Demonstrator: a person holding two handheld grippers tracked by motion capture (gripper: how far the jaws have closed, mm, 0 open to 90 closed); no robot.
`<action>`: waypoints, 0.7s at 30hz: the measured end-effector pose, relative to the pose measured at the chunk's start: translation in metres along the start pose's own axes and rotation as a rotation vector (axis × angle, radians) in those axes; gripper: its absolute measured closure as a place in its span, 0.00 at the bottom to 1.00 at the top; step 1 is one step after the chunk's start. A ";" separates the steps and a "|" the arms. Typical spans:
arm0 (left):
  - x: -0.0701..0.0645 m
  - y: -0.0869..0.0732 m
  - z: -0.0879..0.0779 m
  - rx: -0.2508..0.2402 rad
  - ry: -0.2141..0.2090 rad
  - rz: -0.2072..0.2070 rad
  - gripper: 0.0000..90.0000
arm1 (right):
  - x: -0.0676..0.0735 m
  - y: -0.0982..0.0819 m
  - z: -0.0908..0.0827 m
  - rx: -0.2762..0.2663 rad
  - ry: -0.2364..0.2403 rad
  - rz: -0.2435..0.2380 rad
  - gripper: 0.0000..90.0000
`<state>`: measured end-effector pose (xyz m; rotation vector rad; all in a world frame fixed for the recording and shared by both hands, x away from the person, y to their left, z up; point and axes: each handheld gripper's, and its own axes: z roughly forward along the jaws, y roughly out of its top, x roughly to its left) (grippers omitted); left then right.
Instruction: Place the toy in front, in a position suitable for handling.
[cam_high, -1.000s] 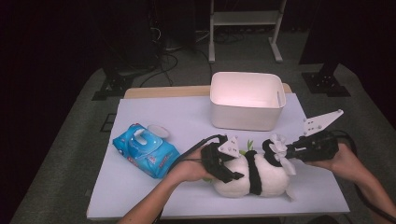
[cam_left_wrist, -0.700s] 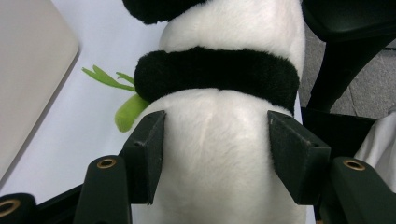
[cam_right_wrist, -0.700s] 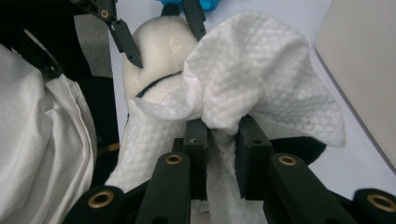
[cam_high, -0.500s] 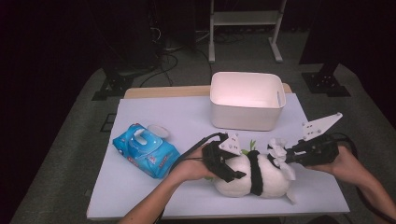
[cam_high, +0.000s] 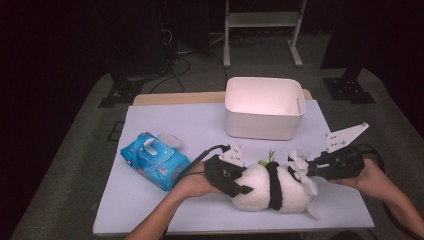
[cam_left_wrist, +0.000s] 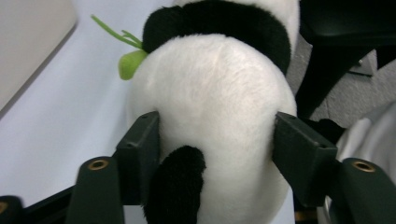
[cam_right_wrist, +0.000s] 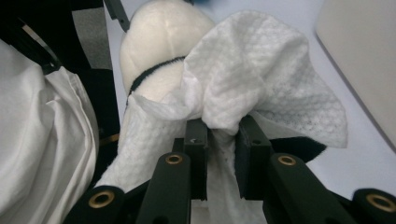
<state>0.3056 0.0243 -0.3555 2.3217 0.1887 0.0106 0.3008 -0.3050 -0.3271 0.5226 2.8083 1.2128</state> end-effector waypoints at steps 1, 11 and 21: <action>0.000 0.000 0.000 0.000 0.000 0.000 0.41 | 0.000 0.000 0.000 0.000 0.000 0.000 0.85; 0.006 0.009 0.002 -0.006 0.013 0.010 0.38 | 0.007 0.022 0.017 0.048 0.019 -0.074 0.85; 0.003 0.003 0.000 -0.028 -0.016 -0.002 0.26 | 0.003 -0.004 -0.001 0.013 0.002 -0.006 0.85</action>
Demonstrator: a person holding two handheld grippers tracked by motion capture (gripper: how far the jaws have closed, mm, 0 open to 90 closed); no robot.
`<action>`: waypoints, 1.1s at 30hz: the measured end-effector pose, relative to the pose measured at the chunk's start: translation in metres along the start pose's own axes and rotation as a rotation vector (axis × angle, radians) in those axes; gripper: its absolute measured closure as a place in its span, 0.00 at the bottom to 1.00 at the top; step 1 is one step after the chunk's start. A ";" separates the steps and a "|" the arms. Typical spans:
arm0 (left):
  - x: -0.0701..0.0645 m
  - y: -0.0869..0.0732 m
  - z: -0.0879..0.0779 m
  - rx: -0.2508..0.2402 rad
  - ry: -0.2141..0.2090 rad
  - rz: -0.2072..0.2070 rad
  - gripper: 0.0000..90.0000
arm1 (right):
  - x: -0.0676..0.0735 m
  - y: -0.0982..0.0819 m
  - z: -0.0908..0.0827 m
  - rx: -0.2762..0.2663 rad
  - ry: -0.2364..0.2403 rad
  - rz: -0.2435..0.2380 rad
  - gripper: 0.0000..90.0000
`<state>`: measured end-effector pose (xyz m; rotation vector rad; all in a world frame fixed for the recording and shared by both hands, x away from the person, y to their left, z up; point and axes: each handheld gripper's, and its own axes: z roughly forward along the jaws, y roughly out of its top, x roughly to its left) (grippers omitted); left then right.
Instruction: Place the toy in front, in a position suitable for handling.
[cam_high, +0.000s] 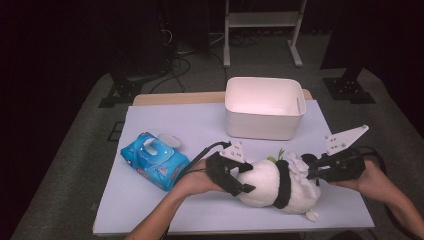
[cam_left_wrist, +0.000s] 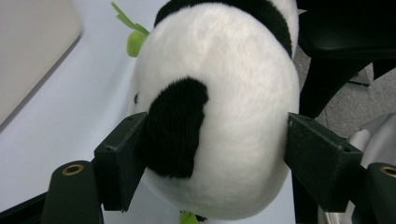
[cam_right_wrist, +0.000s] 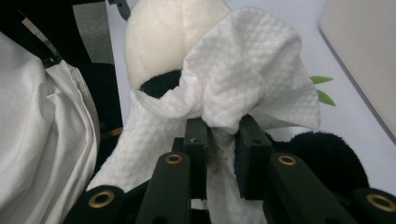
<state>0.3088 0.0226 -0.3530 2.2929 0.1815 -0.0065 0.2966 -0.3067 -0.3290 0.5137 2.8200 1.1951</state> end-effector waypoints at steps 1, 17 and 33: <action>0.000 -0.003 0.001 -0.001 -0.007 0.002 0.26 | 0.001 -0.003 -0.001 0.003 0.001 0.007 0.85; -0.004 0.016 0.000 -0.016 0.034 0.054 0.46 | 0.008 0.030 0.023 0.050 0.016 -0.104 0.85; -0.006 0.028 0.000 -0.042 0.019 0.063 0.48 | 0.011 0.025 0.015 0.046 0.013 -0.114 0.84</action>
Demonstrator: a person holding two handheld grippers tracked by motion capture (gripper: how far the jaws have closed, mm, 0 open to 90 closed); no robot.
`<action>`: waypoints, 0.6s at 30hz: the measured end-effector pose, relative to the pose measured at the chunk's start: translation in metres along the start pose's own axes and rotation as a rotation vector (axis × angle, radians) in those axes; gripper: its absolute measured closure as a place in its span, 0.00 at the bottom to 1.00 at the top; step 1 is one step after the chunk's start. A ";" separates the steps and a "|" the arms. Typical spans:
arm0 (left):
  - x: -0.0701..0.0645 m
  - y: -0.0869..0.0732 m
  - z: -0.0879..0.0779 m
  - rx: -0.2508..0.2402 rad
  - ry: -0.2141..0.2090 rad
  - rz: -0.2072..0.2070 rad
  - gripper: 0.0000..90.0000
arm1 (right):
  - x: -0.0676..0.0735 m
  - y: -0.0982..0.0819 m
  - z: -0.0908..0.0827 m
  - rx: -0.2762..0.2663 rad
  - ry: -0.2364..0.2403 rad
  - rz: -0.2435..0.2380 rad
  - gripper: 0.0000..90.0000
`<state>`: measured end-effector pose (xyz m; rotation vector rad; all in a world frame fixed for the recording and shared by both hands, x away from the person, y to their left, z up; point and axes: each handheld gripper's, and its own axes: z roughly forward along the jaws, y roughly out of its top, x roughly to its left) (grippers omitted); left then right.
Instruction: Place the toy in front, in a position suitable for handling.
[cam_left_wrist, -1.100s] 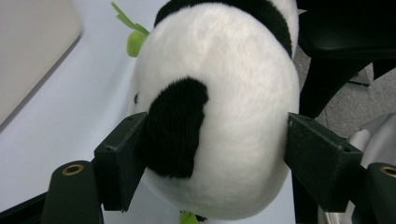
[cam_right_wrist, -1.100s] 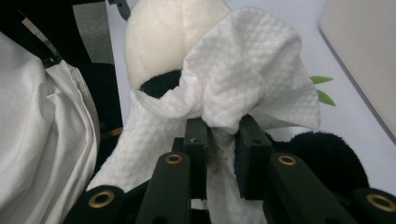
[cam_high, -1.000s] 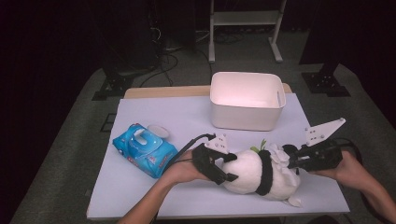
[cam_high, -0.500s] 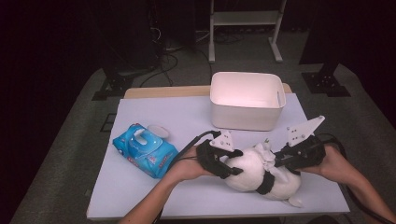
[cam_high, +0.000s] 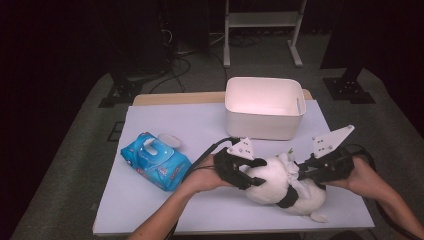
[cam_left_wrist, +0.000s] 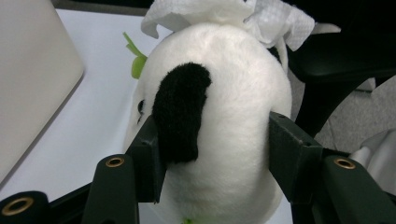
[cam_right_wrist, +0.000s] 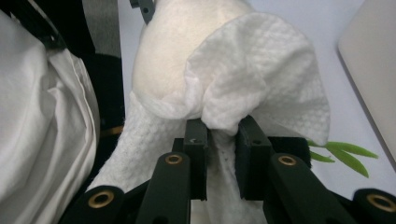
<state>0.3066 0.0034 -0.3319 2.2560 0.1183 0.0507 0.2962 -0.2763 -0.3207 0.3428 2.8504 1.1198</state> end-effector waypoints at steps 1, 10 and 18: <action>0.000 0.000 0.000 0.000 0.000 0.000 0.47 | 0.000 0.000 0.000 0.000 0.000 0.000 0.84; 0.007 -0.013 -0.002 -0.032 -0.029 -0.071 0.27 | -0.003 -0.017 -0.008 -0.004 0.008 0.053 0.85; 0.014 -0.030 0.016 -0.034 -0.107 -0.134 0.23 | -0.005 -0.034 -0.017 -0.039 0.002 0.105 0.85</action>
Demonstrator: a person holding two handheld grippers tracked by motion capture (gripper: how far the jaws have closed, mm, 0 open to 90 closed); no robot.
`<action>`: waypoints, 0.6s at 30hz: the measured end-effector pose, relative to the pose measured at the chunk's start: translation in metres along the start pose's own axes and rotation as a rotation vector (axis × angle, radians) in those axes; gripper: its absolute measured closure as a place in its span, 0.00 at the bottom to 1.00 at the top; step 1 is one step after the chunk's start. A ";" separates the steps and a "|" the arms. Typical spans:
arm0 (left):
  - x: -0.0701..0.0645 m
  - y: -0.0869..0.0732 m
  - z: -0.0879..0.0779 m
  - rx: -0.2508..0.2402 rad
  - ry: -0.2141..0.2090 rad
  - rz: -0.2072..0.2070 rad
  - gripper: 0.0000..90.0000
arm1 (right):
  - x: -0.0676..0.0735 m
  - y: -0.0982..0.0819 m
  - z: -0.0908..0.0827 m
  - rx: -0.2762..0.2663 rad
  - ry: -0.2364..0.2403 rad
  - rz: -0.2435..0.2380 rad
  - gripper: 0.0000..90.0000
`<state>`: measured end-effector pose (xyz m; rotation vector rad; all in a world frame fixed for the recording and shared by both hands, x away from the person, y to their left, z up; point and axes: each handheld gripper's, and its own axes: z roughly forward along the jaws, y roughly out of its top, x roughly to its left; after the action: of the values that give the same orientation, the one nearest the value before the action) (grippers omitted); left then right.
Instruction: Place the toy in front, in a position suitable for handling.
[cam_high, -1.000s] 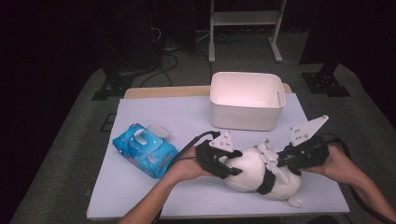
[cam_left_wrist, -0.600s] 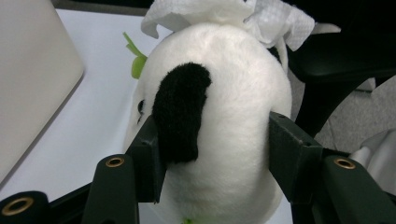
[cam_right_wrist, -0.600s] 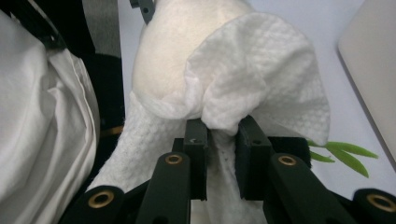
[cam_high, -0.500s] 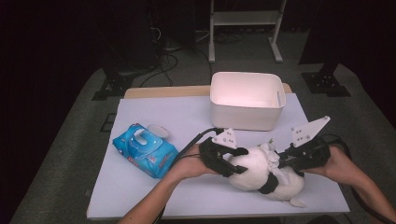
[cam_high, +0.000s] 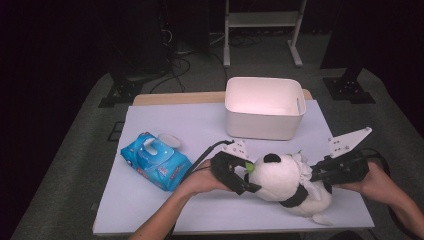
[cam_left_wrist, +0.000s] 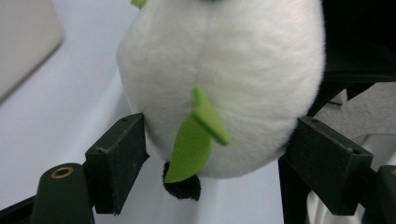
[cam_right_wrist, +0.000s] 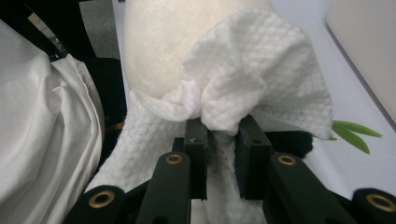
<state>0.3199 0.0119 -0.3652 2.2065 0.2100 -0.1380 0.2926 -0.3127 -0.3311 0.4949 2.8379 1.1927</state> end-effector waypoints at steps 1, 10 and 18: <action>0.000 0.000 0.000 -0.009 -0.002 0.011 0.29 | 0.000 -0.001 0.000 -0.002 0.003 0.002 0.85; 0.004 0.012 -0.030 -0.117 0.055 0.036 0.50 | -0.006 0.007 0.004 -0.091 0.023 0.015 0.85; -0.002 0.024 -0.068 -0.172 0.107 0.071 0.51 | -0.011 0.018 0.027 -0.174 0.076 0.009 0.85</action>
<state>0.3241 0.0517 -0.3051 2.0486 0.1952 0.0360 0.3122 -0.2850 -0.3388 0.4632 2.7601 1.4734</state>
